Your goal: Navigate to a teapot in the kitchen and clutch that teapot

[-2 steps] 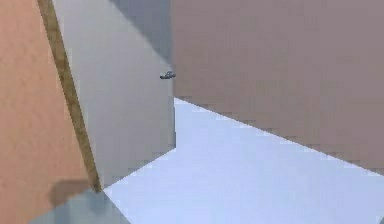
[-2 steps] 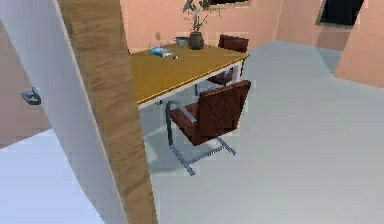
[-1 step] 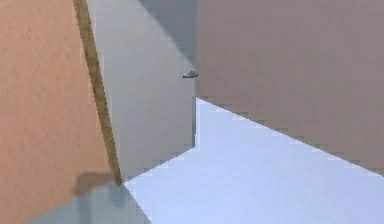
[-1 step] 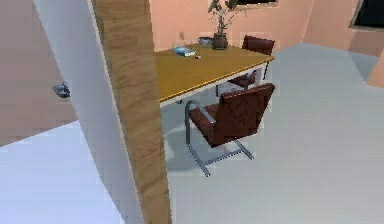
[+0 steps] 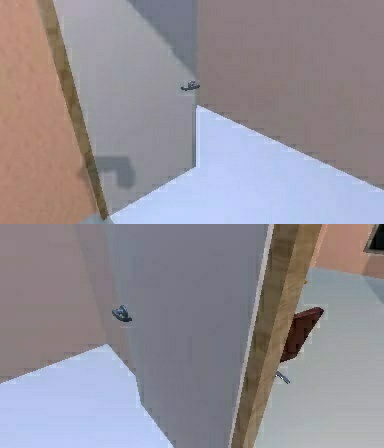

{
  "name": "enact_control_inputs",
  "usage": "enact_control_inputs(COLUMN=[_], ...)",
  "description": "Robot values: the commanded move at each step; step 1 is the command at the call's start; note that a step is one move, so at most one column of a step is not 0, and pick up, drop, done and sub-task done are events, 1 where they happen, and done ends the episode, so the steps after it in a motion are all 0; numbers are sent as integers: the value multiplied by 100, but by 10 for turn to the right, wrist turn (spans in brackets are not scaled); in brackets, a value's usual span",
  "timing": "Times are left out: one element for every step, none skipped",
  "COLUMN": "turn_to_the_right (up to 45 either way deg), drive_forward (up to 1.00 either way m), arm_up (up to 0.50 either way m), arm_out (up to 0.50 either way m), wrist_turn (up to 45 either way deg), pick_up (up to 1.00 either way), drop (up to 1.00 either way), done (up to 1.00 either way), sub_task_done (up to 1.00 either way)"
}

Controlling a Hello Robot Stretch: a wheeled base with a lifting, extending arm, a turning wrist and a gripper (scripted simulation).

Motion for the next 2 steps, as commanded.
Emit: enact_control_inputs(turn_to_the_right=[180,0], drive_forward=[0,100], arm_up=[0,0], arm_out=[0,0], wrist_turn=[0,0], pick_up=[0,0], drop=[0,0], done=[0,0], sub_task_done=[0,0])
